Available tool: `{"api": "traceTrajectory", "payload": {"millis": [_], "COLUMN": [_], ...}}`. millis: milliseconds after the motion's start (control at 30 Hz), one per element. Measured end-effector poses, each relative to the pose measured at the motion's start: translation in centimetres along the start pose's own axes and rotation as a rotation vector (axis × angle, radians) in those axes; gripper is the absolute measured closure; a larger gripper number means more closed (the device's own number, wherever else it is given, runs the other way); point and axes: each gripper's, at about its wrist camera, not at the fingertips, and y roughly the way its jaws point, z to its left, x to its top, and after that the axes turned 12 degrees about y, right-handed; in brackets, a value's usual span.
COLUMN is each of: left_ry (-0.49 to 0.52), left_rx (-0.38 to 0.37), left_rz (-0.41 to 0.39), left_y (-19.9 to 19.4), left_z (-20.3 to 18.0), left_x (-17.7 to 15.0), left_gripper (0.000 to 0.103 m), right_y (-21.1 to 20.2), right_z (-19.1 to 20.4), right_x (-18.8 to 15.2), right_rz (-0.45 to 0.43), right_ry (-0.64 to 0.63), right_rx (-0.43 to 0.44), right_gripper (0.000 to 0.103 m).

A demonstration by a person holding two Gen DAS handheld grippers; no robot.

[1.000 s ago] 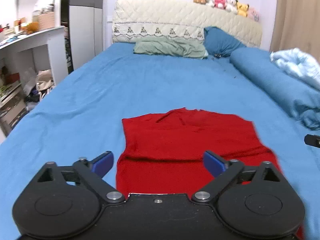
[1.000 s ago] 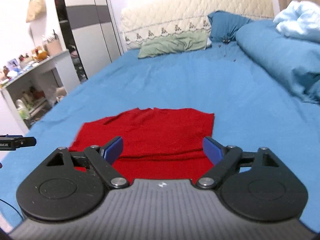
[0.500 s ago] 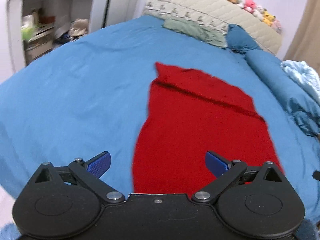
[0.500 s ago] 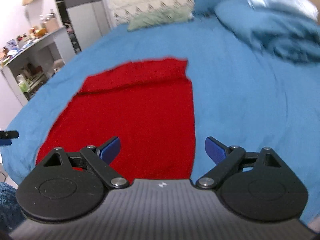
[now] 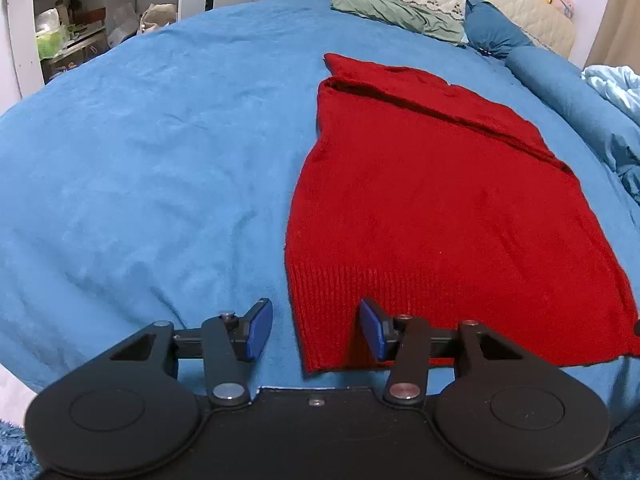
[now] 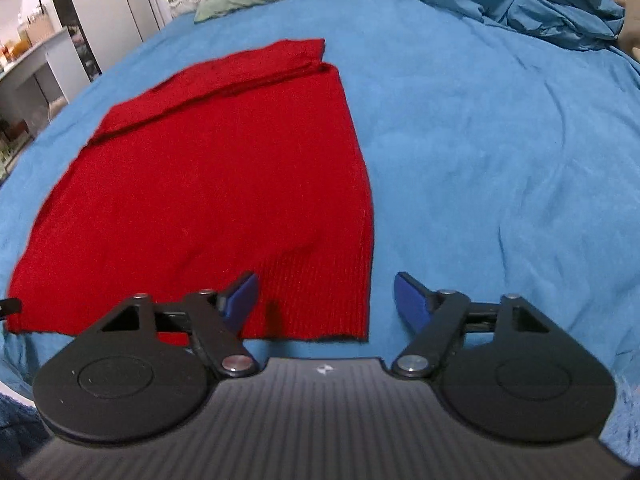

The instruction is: Fold small clothes

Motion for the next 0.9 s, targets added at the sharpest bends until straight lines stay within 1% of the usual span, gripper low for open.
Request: {"api": "traceTrajectory", "payload": {"millis": [33,100,167,233,267,300,333,367,400,433,467,533,600,733,900], "left_ry": [0.004,0.018,0.033,0.047,0.057,0.070,0.080,0.088,0.098,0.104,0.102,0.083,0.066,0.066,0.023], "left_rx": [0.005,0.015,0.021,0.020,0.020,0.018,0.015,0.014,0.017,0.020,0.021,0.015,0.005,0.004,-0.029], "left_rz": [-0.001,-0.003,-0.005,-0.008,-0.010,-0.013,-0.014,-0.014,-0.014,-0.013,-0.012,-0.008,-0.005,-0.020,-0.092], "left_y": [0.3,0.5,0.6,0.7,0.7,0.7,0.7,0.7,0.7,0.7,0.7,0.6,0.4,-1.0,-3.6], "left_z": [-0.5,-0.7,-1.0,-1.3,-1.4,-1.6,-1.9,-2.1,-2.3,-2.5,-2.4,-2.1,-1.7,-1.6,-0.5], "left_x": [-0.2,-0.3,-0.3,-0.4,-0.3,-0.3,-0.3,-0.2,-0.2,-0.2,-0.2,-0.1,0.2,0.8,2.6], "left_gripper": [0.050,0.051,0.053,0.061,0.066,0.070,0.077,0.080,0.081,0.083,0.087,0.092,0.095,0.098,0.098], "right_y": [0.2,0.6,1.2,1.6,1.8,1.8,1.8,1.7,1.8,1.8,1.9,1.9,1.8,1.0,-1.7], "right_z": [0.0,-0.2,-0.4,-0.5,-0.6,-0.5,-0.5,-0.4,-0.3,-0.3,-0.2,-0.3,-0.4,-1.0,-2.0], "right_x": [-0.1,-0.4,-0.4,-0.4,-0.2,-0.2,-0.3,-0.2,-0.1,-0.2,-0.1,0.0,0.1,0.8,3.1], "right_rz": [0.006,0.018,0.032,0.039,0.040,0.041,0.042,0.044,0.044,0.044,0.044,0.044,0.042,0.035,-0.004], "right_ry": [-0.002,0.000,0.004,0.006,0.005,0.002,-0.002,-0.007,-0.013,-0.017,-0.018,-0.015,-0.005,0.047,0.147], "right_rx": [-0.007,-0.017,-0.028,-0.036,-0.038,-0.040,-0.037,-0.035,-0.034,-0.036,-0.040,-0.038,-0.030,0.008,0.091], "right_gripper": [0.021,0.030,0.036,0.039,0.043,0.049,0.051,0.054,0.058,0.060,0.062,0.068,0.080,0.082,0.082]}}
